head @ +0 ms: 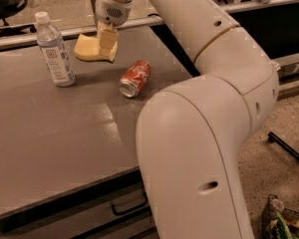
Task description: Move sponge near blue plastic bottle
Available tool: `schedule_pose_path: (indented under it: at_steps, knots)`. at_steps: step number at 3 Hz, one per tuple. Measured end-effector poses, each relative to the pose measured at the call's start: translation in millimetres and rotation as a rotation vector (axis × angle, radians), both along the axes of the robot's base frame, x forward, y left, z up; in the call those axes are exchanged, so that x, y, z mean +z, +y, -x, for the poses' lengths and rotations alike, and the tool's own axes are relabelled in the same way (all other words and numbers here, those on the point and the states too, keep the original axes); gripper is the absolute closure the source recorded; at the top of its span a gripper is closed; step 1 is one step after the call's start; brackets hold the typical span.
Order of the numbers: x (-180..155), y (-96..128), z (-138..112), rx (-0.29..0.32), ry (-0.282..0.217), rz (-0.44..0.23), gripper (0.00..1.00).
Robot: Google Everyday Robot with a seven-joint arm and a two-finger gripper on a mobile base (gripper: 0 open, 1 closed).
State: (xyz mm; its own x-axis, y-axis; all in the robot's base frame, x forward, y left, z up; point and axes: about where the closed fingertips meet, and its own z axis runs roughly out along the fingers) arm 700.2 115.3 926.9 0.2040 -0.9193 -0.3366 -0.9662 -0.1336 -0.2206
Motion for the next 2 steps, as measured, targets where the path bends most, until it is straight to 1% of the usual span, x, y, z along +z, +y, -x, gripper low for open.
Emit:
schedule_pose_path:
  at_steps: [1,2]
  knots:
    - [-8.5,15.9,-11.3,0.007,-0.015,-0.017,0.36]
    - [-11.9,19.5,-14.0,0.007,-0.018,-0.022,0.04]
